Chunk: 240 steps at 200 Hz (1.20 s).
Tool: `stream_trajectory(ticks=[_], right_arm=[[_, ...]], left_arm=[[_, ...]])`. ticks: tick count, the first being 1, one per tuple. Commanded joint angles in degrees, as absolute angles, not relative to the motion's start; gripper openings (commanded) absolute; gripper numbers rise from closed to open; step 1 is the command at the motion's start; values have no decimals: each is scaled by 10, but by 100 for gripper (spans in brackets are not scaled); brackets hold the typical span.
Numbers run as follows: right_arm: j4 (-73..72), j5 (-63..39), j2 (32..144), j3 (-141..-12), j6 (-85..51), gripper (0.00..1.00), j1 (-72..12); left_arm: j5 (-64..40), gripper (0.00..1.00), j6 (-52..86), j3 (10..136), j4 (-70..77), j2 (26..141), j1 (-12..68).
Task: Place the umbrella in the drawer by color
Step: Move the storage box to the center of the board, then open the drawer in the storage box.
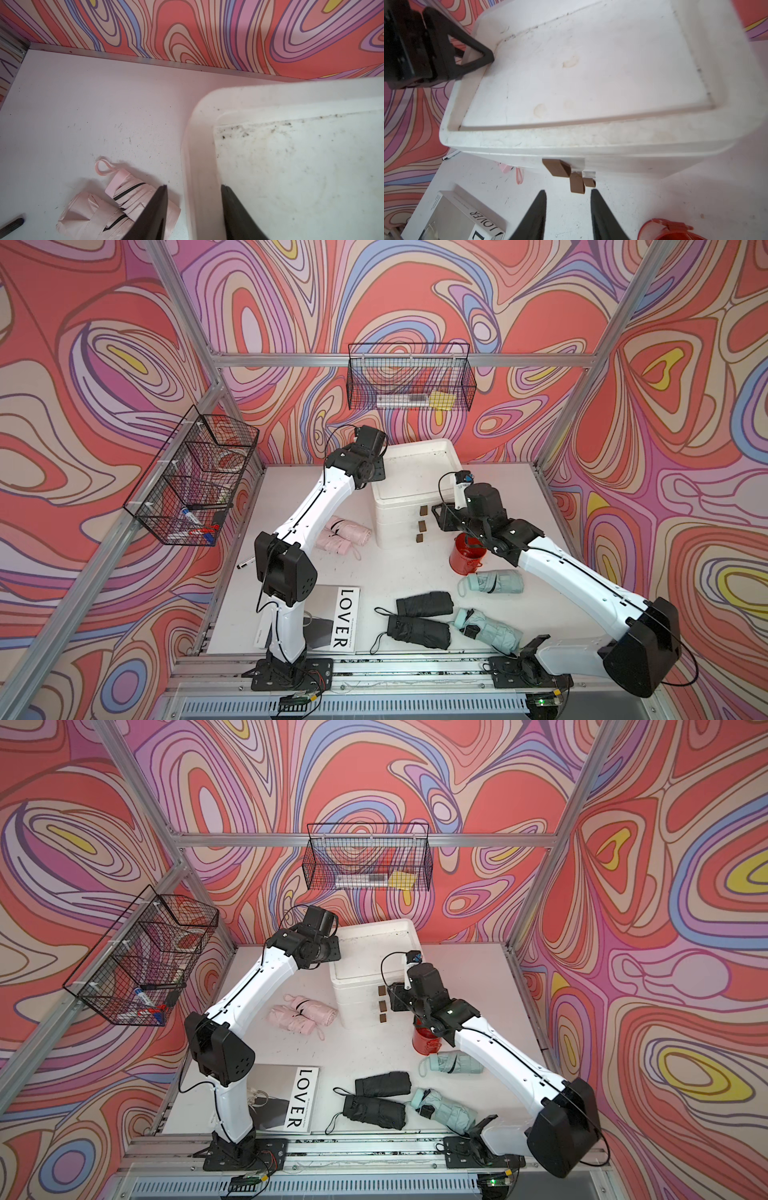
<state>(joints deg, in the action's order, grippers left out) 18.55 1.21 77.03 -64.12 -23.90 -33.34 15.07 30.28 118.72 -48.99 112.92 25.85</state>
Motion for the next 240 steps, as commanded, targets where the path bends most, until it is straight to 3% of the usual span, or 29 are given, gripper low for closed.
stream_trajectory(ticks=[1, 35, 48, 128, 185, 240], right_arm=[[142, 2, 804, -644, -248, 38, -351], [113, 7, 844, -662, -246, 40, -360], [97, 15, 852, -664, -247, 41, -360], [10, 19, 892, -668, -257, 42, -397], [44, 103, 927, -706, -259, 43, -397], [29, 113, 943, -710, -260, 37, -397]], left_arm=[[227, 39, 317, 1215, -555, 1145, 250], [291, 18, 293, 1213, -566, 1133, 249], [296, 15, 293, 1206, -566, 1126, 249], [318, 17, 376, 1203, -610, 1100, 246], [301, 17, 374, 1186, -599, 1089, 247], [279, 18, 364, 1168, -581, 1082, 247]])
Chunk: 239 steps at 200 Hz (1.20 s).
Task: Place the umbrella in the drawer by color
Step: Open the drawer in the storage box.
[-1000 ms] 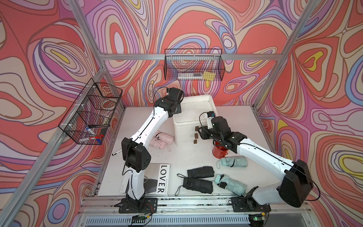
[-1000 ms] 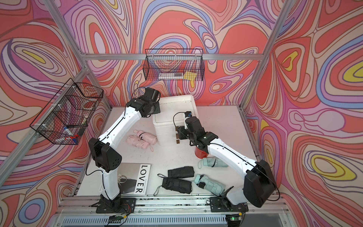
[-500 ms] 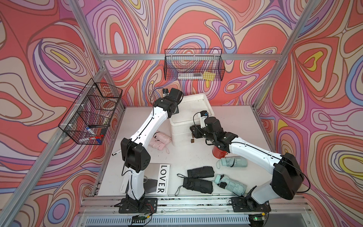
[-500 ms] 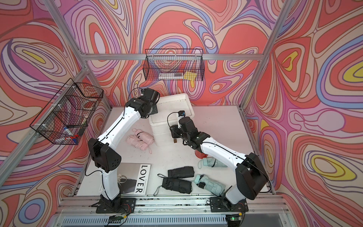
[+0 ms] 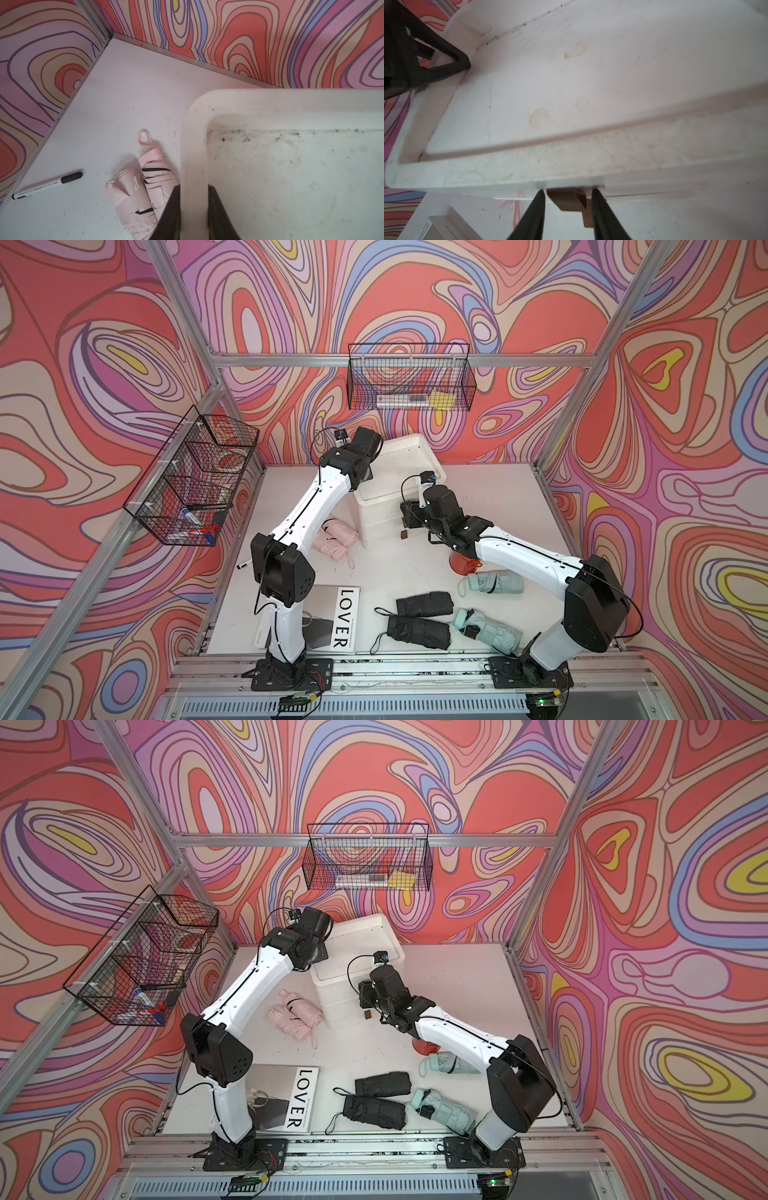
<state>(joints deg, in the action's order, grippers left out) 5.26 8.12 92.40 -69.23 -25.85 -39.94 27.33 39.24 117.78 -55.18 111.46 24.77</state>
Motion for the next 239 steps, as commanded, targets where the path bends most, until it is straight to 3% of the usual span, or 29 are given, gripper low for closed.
stream_trajectory(ticks=[1, 42, 85, 124, 185, 239], right_arm=[[28, 112, 943, -710, -260, 37, -397], [14, 91, 942, -707, -254, 26, -397], [8, 100, 946, -713, -235, 22, -397], [25, 105, 938, -716, -233, 0, -397], [58, 123, 891, -658, -233, 0, -415], [95, 147, 814, -610, -253, 0, -491]], left_arm=[[279, 18, 364, 1168, -581, 1082, 247], [269, 19, 372, 1167, -584, 1082, 247], [253, 19, 370, 1164, -579, 1081, 247], [262, 19, 368, 1162, -579, 1078, 248], [273, 14, 396, 1222, -611, 1109, 243], [292, 10, 361, 1243, -589, 1135, 243]])
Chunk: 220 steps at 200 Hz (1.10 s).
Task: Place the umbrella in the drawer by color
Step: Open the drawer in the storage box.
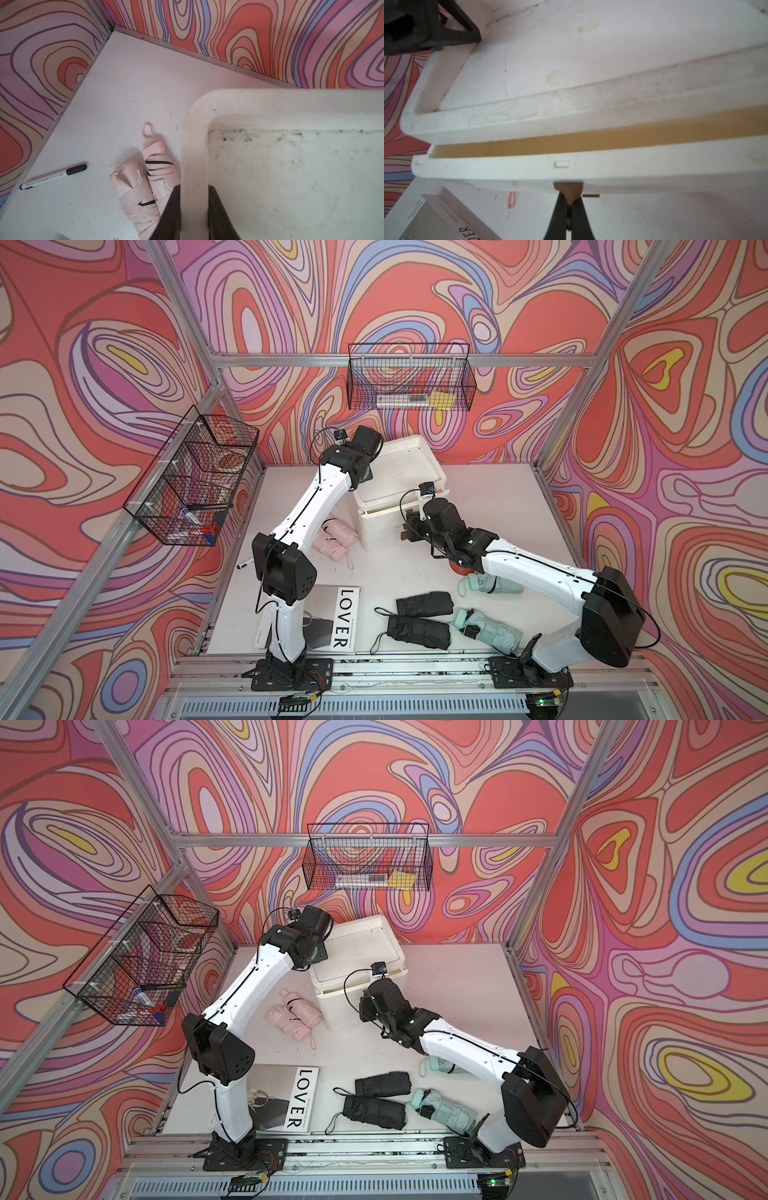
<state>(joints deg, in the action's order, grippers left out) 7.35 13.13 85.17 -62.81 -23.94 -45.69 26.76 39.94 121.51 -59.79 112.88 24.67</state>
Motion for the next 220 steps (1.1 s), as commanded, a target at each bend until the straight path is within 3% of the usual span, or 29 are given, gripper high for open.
stream_trajectory(ticks=[1, 90, 134, 220], right_arm=[[96, 147, 813, -610, -254, 0, -492], [119, 180, 755, -549, -313, 0, -579], [122, 176, 744, -539, -293, 0, -579], [148, 165, 732, -533, -288, 0, -579]], left_arm=[[292, 10, 360, 1243, -588, 1135, 243], [305, 8, 358, 1246, -565, 1154, 243], [229, 9, 301, 1229, -499, 1152, 242], [308, 9, 308, 1236, -437, 1172, 240]])
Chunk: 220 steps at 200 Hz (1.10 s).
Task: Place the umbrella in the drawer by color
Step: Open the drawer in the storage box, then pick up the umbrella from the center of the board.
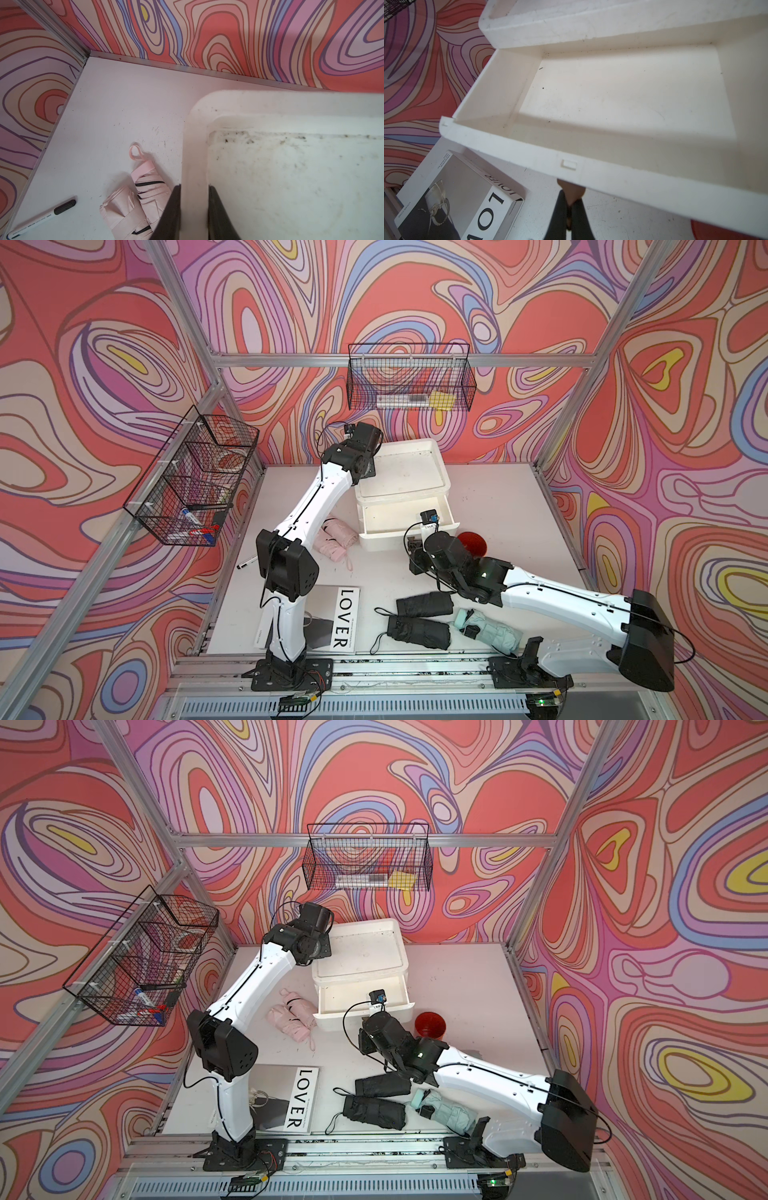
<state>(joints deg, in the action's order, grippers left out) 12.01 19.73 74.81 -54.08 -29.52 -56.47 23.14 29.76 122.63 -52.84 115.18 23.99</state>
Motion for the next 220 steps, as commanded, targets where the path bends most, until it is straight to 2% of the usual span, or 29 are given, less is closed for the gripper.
stream_trajectory(ticks=[1, 69, 95, 112, 138, 171, 195, 220], right_arm=[[147, 165, 732, -532, -288, 0, -578], [138, 176, 745, -535, -277, 0, -579], [147, 180, 756, -548, -268, 22, -578], [165, 182, 747, -560, -257, 31, -579], [220, 193, 720, -584, -236, 38, -578], [312, 193, 692, -629, -225, 41, -579], [403, 220, 679, -661, -269, 41, -578], [500, 288, 666, -672, -355, 44, -578]], left_arm=[[308, 9, 307, 1236, -435, 1172, 241], [329, 9, 300, 1235, -391, 1189, 239], [324, 11, 297, 1233, -382, 1193, 239], [322, 11, 286, 1223, -366, 1190, 239], [304, 13, 265, 1196, -327, 1180, 239], [286, 17, 253, 1181, -302, 1176, 238], [280, 27, 241, 1185, -300, 1172, 238], [254, 52, 205, 1168, -275, 1139, 236]])
